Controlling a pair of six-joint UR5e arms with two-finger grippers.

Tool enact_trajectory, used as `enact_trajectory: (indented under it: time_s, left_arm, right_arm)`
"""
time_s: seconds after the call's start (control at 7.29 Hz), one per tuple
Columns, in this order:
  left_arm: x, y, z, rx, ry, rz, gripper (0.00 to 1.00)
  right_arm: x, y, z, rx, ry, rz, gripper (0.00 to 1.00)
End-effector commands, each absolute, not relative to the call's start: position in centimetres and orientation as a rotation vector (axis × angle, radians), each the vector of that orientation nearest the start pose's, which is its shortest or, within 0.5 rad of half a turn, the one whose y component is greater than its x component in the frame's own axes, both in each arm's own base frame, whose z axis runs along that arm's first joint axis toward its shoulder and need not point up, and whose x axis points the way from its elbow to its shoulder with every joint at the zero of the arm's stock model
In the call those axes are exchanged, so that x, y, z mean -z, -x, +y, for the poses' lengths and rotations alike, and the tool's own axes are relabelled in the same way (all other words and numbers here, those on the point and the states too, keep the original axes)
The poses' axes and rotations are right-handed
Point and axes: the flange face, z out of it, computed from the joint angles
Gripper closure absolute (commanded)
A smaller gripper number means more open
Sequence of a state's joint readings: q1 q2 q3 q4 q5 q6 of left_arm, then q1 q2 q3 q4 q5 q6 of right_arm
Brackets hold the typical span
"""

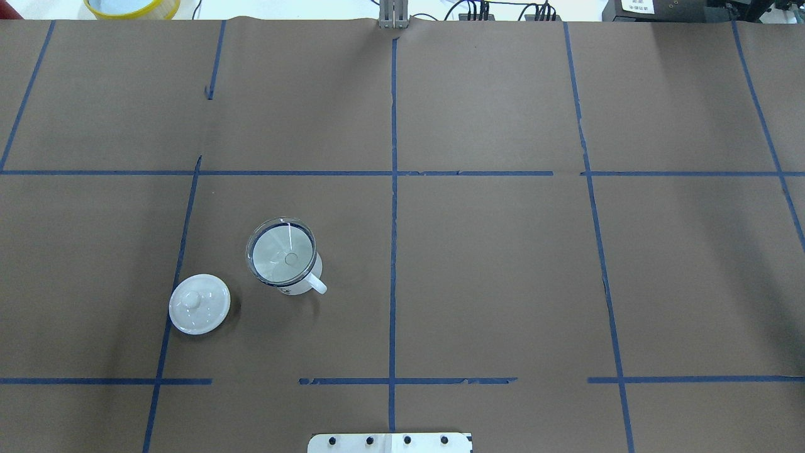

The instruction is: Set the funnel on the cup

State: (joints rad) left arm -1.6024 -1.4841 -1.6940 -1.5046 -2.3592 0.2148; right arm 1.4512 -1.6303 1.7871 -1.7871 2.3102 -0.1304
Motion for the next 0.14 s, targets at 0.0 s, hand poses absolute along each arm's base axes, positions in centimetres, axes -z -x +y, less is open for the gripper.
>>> enact_trajectory:
  time_s: [0.0]
  left_arm:
    - [-64.41, 7.72, -45.0, -0.157, -0.067, 0.787, 0.0]
  right_arm:
    - [-60.5, -1.11, -46.18, 0.216, 0.053, -0.741, 0.0]
